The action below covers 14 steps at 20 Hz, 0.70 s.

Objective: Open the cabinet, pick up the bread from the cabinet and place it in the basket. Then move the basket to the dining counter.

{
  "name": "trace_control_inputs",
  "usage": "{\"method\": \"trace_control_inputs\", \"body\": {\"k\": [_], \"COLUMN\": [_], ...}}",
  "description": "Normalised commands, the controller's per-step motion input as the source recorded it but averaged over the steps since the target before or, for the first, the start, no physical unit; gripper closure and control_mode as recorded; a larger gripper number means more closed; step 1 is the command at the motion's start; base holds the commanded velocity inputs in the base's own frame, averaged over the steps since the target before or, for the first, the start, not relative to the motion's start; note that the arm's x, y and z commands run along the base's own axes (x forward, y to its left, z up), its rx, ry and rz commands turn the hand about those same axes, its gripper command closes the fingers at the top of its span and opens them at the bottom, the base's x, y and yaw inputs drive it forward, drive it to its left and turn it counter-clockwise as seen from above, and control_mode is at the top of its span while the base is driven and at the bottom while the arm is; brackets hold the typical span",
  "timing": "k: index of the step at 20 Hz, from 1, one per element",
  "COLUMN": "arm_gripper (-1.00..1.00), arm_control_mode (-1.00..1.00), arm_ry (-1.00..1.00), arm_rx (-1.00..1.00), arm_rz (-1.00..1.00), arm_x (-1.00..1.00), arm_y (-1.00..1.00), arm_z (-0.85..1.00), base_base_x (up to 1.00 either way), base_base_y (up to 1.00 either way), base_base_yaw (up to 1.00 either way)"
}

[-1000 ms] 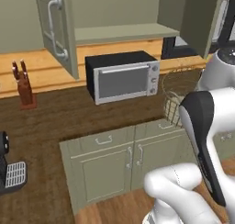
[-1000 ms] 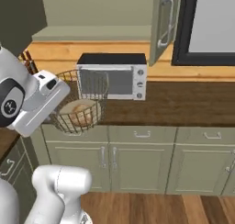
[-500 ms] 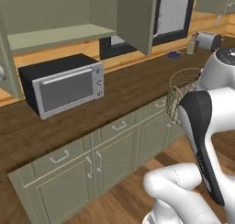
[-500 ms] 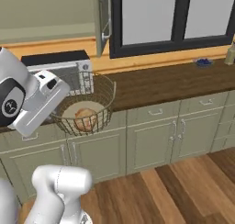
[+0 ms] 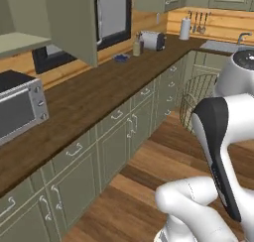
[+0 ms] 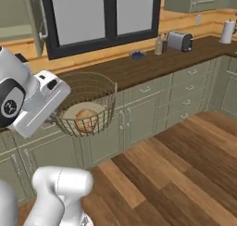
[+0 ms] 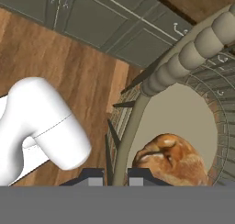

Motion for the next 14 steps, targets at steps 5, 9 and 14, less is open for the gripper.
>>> {"method": "trace_control_inputs", "body": {"k": [5, 9, 14], "arm_gripper": [1.0, 1.0, 1.0], "arm_control_mode": [1.0, 1.0, 1.0], "arm_ry": [0.0, 0.0, 0.0], "arm_rx": [0.0, 0.0, 0.0], "arm_rz": [0.0, 0.0, 0.0], "arm_x": [0.0, 0.0, 0.0], "arm_y": [0.0, 0.0, 0.0], "arm_z": [0.0, 0.0, 0.0], "base_base_x": [0.0, 0.0, 0.0], "base_base_y": [-0.6, -0.58, -0.6], "base_base_yaw": [-0.51, -0.52, -0.54]}}
